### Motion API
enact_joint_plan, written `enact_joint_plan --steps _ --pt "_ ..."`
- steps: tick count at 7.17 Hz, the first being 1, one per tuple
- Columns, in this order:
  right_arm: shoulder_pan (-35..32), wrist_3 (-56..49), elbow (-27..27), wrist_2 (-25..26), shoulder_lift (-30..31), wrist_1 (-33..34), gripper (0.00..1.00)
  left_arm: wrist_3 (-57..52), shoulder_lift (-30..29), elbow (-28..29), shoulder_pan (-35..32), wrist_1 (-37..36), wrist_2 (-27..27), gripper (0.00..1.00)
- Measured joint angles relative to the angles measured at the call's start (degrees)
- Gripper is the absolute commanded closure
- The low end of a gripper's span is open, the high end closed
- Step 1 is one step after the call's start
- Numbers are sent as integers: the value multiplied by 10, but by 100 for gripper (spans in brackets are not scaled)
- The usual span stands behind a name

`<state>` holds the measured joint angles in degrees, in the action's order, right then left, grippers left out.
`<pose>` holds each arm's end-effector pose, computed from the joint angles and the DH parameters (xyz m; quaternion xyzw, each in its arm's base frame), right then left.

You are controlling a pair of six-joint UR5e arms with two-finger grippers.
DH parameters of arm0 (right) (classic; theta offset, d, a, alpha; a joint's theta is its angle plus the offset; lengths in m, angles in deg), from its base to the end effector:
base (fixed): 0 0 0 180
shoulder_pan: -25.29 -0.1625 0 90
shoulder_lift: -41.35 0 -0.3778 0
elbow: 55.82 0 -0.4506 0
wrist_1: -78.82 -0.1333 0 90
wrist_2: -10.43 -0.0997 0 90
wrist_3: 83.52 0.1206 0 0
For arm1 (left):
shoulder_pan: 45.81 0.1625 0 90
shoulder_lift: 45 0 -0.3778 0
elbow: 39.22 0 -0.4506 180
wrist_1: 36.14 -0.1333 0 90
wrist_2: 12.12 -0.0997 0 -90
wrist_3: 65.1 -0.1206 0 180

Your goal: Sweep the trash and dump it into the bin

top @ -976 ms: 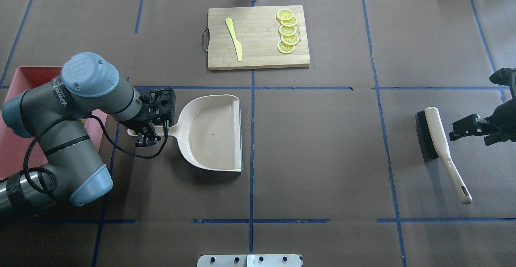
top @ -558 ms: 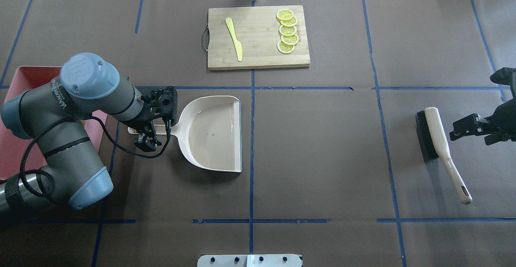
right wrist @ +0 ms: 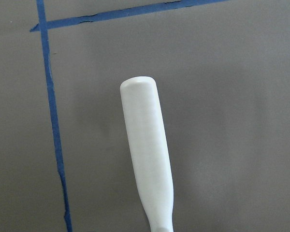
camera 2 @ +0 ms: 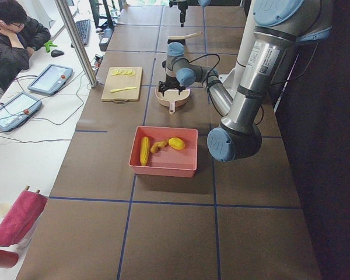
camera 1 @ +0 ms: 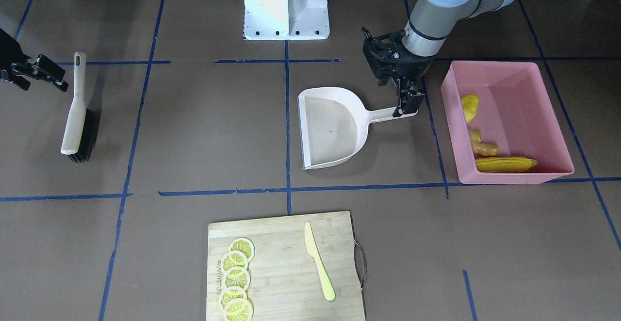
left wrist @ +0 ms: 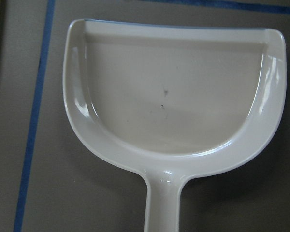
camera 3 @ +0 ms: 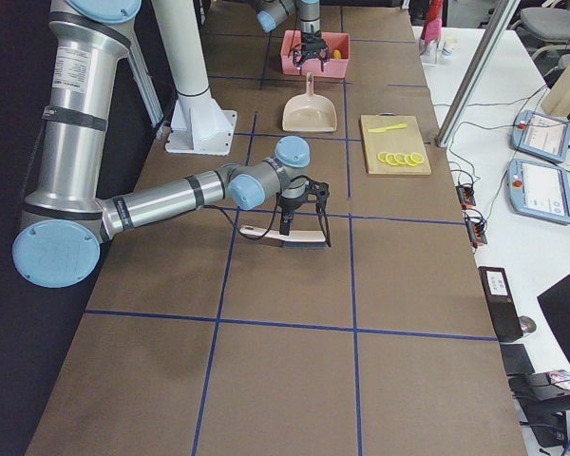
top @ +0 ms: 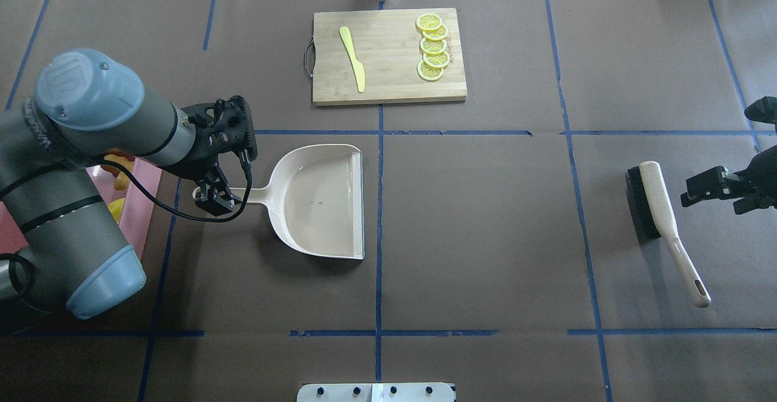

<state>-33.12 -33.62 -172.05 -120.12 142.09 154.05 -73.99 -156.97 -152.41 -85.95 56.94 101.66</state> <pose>-0.2131 -0.4514 0.4422 -0.0328 -0.4132 0.0548 0.9084 0.4101 -0.4566 0.1925 0.3088 0.3161 0.5115 0.7370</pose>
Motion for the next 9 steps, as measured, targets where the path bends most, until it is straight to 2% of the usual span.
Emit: enact_joint_plan --steps 3,4,5,6,7,9 --pt "-6 0 1 0 -19 4 1 76 24 -28 -83 -58 4 0" --pt "-7 0 0 1 -20 4 1 86 52 -30 -120 -62 19 0" --pt "-8 0 -1 2 -22 4 1 96 73 -18 -168 -69 60 0" --pt "-10 -1 -1 2 -23 4 1 105 83 7 -219 -86 113 0" --pt "-12 -1 0 2 -24 3 1 109 87 42 -259 -103 142 0" --pt "-24 -2 1 2 -28 1 1 107 91 130 -314 -114 157 0"
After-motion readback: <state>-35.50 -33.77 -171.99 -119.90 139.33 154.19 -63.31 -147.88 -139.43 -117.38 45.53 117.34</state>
